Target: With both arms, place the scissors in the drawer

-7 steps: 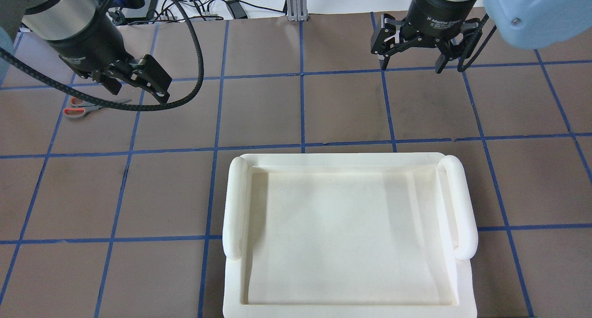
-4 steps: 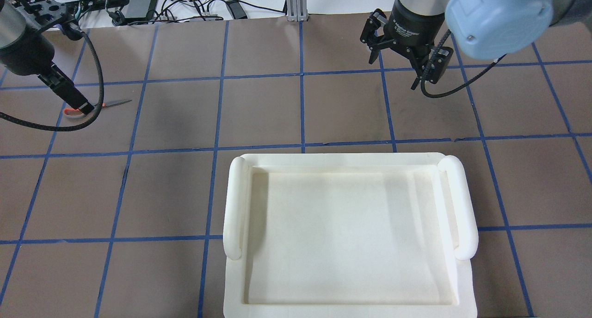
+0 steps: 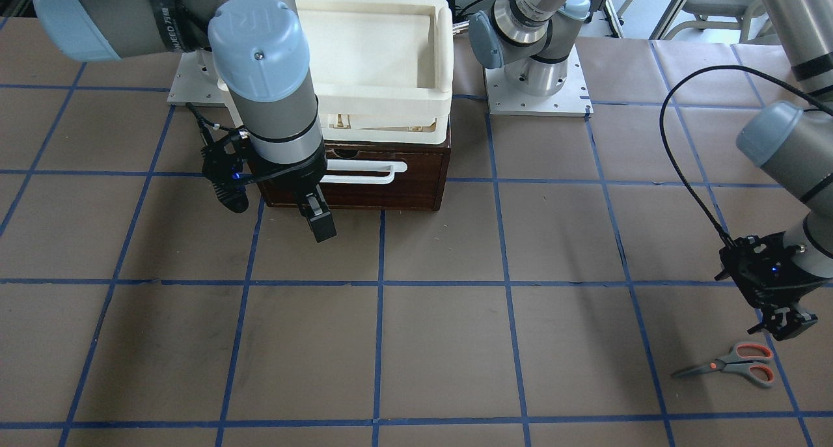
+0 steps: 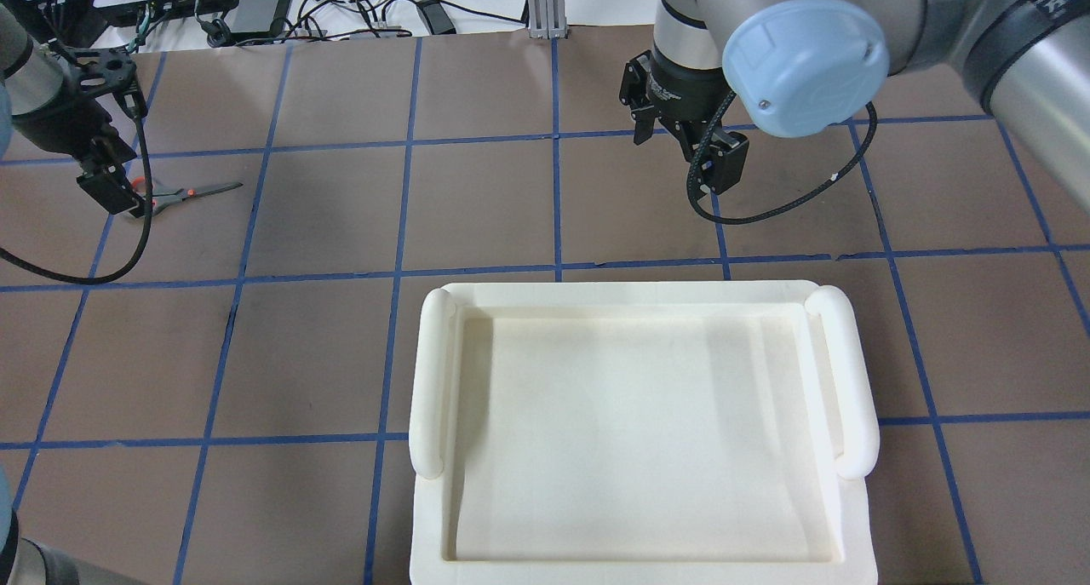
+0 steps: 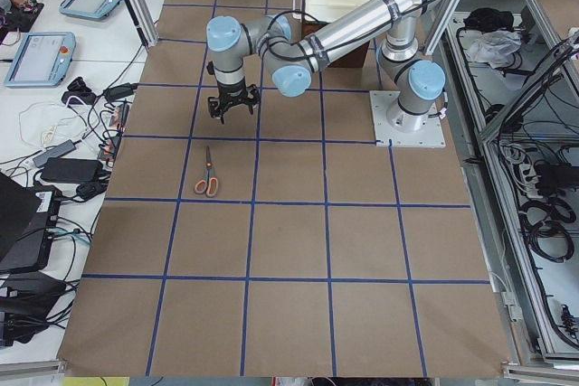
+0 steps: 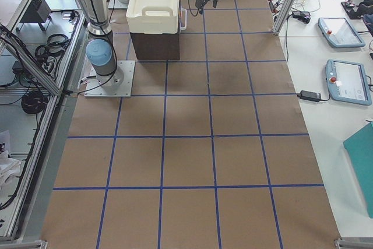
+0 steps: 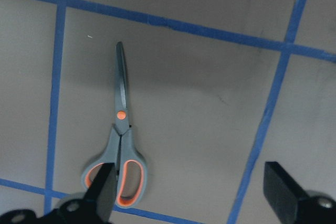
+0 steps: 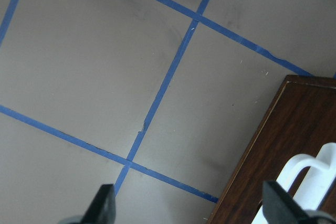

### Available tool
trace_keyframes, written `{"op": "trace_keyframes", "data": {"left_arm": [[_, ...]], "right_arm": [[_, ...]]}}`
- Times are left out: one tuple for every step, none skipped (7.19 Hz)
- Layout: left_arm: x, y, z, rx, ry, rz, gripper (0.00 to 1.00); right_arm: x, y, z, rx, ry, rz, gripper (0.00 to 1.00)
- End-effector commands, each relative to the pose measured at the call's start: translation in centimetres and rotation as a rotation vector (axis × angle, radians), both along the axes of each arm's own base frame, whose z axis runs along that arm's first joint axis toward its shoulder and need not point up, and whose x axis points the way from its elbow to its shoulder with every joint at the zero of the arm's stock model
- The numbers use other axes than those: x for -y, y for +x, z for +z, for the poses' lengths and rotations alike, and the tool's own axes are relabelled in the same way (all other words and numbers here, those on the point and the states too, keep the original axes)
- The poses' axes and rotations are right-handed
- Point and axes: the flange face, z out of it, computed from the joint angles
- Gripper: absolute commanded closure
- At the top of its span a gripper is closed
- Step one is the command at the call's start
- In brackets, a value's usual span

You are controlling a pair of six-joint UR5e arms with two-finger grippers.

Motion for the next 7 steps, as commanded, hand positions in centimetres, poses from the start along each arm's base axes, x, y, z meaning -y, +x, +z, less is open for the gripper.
{"op": "trace_keyframes", "data": {"left_arm": [[2.9,2.8,-4.9,-0.023,-0.006,-0.197,0.00],[3.7,4.2,-6.5,-0.040,-0.003,-0.206,0.00],[4.1,5.7,-7.8,-0.066,-0.011,-0.230,0.00],[4.5,6.2,-9.4,-0.092,-0.009,-0.252,0.00],[4.4,6.3,-9.8,-0.090,-0.001,-0.235,0.00],[4.4,6.3,-10.0,-0.091,0.002,-0.233,0.00],[4.2,6.1,-11.0,-0.102,0.015,-0.231,0.00]], "right_arm": [[-0.5,3.2,-3.0,-0.029,0.042,-0.134,0.00],[-0.5,4.1,-4.6,-0.045,0.064,-0.178,0.00],[-0.5,4.3,-5.2,-0.051,0.077,-0.230,0.00],[-0.7,4.4,-5.6,-0.056,0.097,-0.271,0.00],[-0.7,4.5,-6.4,-0.068,0.114,-0.292,0.00],[-0.7,4.5,-7.2,-0.086,0.140,-0.332,0.00],[-0.8,4.5,-7.6,-0.099,0.155,-0.356,0.00]]}}
